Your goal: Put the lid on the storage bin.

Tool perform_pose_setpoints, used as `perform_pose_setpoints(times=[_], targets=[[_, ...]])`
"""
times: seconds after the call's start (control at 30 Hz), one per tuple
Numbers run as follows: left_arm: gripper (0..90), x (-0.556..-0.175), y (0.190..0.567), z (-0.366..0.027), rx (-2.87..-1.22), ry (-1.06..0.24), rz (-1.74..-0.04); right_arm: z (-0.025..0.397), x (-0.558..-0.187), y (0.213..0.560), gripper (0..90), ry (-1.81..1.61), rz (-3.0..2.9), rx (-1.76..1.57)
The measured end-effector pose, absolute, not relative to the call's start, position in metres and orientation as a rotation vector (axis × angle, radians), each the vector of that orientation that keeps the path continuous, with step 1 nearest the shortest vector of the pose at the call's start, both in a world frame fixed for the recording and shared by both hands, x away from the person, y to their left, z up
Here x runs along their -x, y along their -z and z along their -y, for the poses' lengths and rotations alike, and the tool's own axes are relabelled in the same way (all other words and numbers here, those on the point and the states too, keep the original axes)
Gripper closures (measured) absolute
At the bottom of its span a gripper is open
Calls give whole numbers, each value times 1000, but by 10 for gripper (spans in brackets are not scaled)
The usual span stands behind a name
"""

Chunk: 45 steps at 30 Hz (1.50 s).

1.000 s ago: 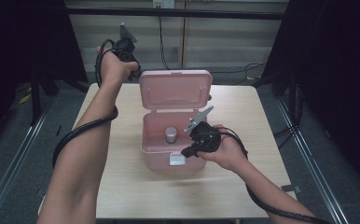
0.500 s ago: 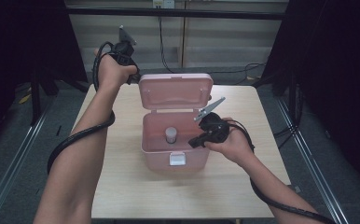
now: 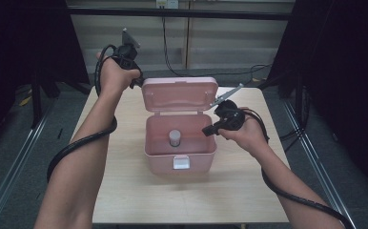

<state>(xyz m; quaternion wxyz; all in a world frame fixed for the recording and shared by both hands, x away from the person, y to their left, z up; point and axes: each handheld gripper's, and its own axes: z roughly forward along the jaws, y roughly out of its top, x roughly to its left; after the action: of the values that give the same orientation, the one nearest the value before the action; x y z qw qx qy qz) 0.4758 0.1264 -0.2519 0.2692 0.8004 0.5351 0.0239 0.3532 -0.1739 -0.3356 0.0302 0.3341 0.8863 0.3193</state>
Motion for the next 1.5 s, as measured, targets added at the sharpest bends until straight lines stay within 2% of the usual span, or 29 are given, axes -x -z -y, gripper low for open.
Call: perform_pose_setpoints(times=[0.43,1.5], targets=[[900,-472,257,-121,-2174,-56,-1420,186,-361,330,900,-976,-2700,-1058],[900,-464,275,-130,-2174,-23,-1451,185,-367,320,900,-989,-2663,-1062]])
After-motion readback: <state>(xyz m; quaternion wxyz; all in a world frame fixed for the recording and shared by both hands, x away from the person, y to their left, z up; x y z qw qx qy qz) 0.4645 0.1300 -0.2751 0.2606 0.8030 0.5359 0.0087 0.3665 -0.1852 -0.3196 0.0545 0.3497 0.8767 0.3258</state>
